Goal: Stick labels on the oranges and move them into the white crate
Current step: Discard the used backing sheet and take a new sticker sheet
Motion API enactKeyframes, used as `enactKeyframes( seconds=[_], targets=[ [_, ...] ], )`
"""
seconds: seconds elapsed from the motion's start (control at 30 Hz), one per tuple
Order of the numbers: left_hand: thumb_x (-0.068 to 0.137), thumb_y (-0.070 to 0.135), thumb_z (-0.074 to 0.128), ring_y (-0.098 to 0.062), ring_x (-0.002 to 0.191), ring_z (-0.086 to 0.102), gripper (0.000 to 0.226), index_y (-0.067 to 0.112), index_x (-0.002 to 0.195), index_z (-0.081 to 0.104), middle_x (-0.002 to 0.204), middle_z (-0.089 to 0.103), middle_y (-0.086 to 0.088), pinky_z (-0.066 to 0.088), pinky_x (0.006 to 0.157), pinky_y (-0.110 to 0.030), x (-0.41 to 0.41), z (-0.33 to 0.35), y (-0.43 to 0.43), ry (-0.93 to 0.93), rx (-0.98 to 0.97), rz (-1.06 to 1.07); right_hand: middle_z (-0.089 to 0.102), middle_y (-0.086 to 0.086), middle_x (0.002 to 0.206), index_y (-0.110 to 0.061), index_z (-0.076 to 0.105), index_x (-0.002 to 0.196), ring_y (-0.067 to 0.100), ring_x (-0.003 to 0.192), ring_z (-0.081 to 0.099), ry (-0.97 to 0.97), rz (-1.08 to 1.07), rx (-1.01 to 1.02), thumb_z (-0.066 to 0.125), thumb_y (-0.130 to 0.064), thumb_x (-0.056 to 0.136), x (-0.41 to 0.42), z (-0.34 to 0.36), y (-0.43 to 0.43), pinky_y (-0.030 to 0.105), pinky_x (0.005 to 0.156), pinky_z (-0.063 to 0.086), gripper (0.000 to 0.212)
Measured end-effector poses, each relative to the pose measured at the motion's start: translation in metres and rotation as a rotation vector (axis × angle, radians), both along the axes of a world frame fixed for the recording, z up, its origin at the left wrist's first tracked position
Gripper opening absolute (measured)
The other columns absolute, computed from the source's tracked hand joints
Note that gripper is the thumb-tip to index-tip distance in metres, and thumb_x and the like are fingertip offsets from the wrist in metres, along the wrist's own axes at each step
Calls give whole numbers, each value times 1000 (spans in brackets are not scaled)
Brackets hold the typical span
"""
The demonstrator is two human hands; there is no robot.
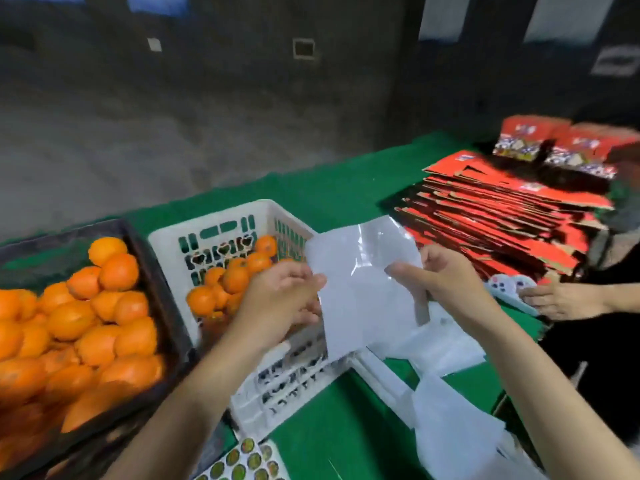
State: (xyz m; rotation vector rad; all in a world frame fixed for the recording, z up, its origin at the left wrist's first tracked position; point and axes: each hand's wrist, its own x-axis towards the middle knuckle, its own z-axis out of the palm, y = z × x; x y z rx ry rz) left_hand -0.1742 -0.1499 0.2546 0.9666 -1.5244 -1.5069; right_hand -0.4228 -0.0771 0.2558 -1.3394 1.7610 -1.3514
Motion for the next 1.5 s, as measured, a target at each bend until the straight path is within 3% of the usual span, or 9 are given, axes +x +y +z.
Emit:
enactKeyframes(
  seconds=[0.2, 0.37, 0.63, 0.73, 0.87, 0.97, 1.07, 1.37, 1.5],
  targets=[
    [92, 24, 67, -21, 61, 70, 9, 21, 85, 62, 80, 72, 0, 58, 53, -37, -99, -78, 18, -166, -6, -126, 43, 14, 66, 4, 41, 70, 24, 62, 39, -45, -75, 238, 85, -37, 77, -81, -73, 28, 41, 63, 35, 61],
    [89, 33, 67, -19, 55, 69, 21, 18, 74, 65, 65, 71, -1, 51, 46, -33, -150, -151, 12, -414, 76, -75, 27, 5, 62, -14, 31, 61, 16, 56, 28, 228, 93, 465, 81, -44, 80, -131, -134, 14, 33, 58, 22, 61],
    [89, 44, 66, -8, 31, 30, 57, 17, 47, 38, 40, 31, 6, 25, 34, -17, -171, -198, 0, -855, -157, -18, 52, -4, 77, -20, 52, 82, 15, 68, 51, 673, 43, 719, 65, -62, 83, -152, -186, -13, 32, 60, 39, 43],
    [94, 51, 55, -9, 41, 34, 53, 18, 54, 44, 49, 40, 4, 27, 41, -23, -165, -207, -3, -956, -176, -74, 55, 3, 110, -21, 50, 130, 24, 97, 56, 888, -46, 722, 66, -60, 84, -143, -193, -10, 33, 74, 48, 62],
    [101, 44, 41, -22, 63, 54, 47, 14, 68, 53, 69, 57, -7, 41, 58, -31, -150, -191, -8, -1049, -333, -175, 62, 3, 89, -17, 69, 96, 28, 80, 62, 918, -114, 357, 70, -33, 89, -112, -178, -9, 30, 54, 41, 17],
    [103, 40, 41, -21, 65, 57, 42, 18, 70, 53, 70, 59, -3, 41, 56, -30, -111, -175, 0, -996, -434, -261, 63, -2, 73, -22, 66, 79, 23, 66, 60, 918, 49, 250, 65, -28, 92, -67, -164, -16, 29, 49, 38, 15],
    [103, 45, 38, -9, 58, 51, 40, 22, 74, 54, 66, 56, 3, 31, 52, -18, -34, -180, 28, -937, -418, -265, 63, -8, 72, -28, 67, 81, 18, 62, 59, 881, 317, 133, 65, -33, 93, -9, -160, -14, 28, 49, 38, 13],
    [99, 47, 28, -19, 109, 56, 47, 26, 119, 64, 118, 60, 7, 45, 91, -28, 173, -235, 99, -1209, -353, 81, 64, -11, 99, -27, 65, 99, 13, 85, 63, 901, 821, 154, 38, -47, 102, 149, -200, -3, 31, 70, 51, 33],
    [95, 60, 33, -20, 138, 34, 67, 23, 150, 35, 152, 36, 1, 29, 112, -35, 193, -257, 109, -1244, -128, 159, 56, -8, 130, -28, 61, 127, 15, 121, 52, 963, 882, 165, 42, -51, 100, 186, -223, -2, 30, 93, 47, 40]
  ],
)
